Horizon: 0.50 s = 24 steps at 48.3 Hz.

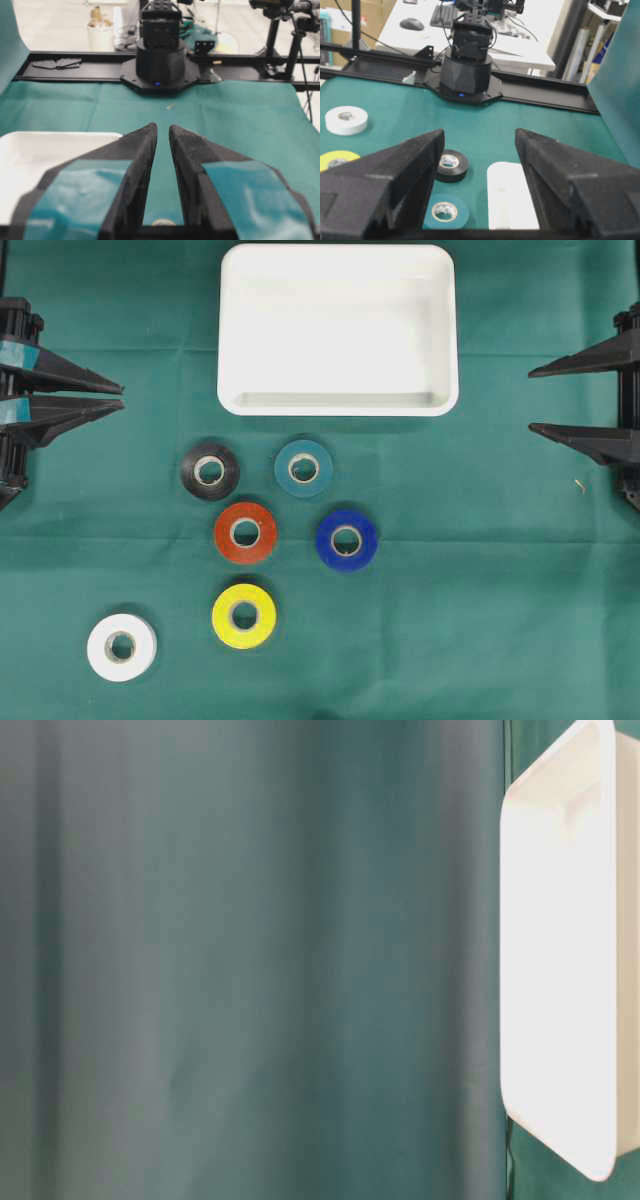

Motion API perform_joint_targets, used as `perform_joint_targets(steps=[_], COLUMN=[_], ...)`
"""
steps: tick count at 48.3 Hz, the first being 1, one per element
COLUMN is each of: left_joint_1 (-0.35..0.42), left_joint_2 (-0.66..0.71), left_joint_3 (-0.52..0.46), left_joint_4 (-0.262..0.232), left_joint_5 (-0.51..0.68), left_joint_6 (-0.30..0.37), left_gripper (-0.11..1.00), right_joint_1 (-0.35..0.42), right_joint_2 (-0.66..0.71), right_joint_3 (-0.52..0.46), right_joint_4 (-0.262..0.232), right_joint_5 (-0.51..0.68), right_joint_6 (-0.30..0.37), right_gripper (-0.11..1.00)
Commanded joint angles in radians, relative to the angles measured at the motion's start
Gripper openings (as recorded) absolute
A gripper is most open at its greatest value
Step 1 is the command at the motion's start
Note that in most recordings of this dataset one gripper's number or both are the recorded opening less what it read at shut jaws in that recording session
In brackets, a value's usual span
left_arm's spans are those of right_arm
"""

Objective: Put the tape into the white case with the left arm.

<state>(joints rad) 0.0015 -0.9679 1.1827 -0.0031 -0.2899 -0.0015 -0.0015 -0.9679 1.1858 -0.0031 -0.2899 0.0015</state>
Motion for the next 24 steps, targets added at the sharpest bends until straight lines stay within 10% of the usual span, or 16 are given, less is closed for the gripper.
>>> perform_joint_targets(steps=[1,12,24], left_joint_1=[-0.005,-0.006,-0.018], left_joint_2=[0.011,0.009,-0.006], left_joint_3=[-0.005,-0.002,0.008], left_joint_4=[-0.018,-0.020,-0.021], left_joint_5=[-0.006,-0.005,-0.005], left_joint_6=[0.009,-0.003,-0.018], left_gripper=[0.24,0.01,0.01], right_joint_1=[-0.006,-0.017,-0.017], right_joint_2=[0.011,0.025,0.017], right_joint_3=[-0.015,-0.005,0.026], right_joint_4=[0.000,0.000,-0.002], right_joint_5=[-0.009,-0.009,-0.009], right_joint_6=[0.000,0.000,0.002], right_gripper=[0.24,-0.07,-0.09])
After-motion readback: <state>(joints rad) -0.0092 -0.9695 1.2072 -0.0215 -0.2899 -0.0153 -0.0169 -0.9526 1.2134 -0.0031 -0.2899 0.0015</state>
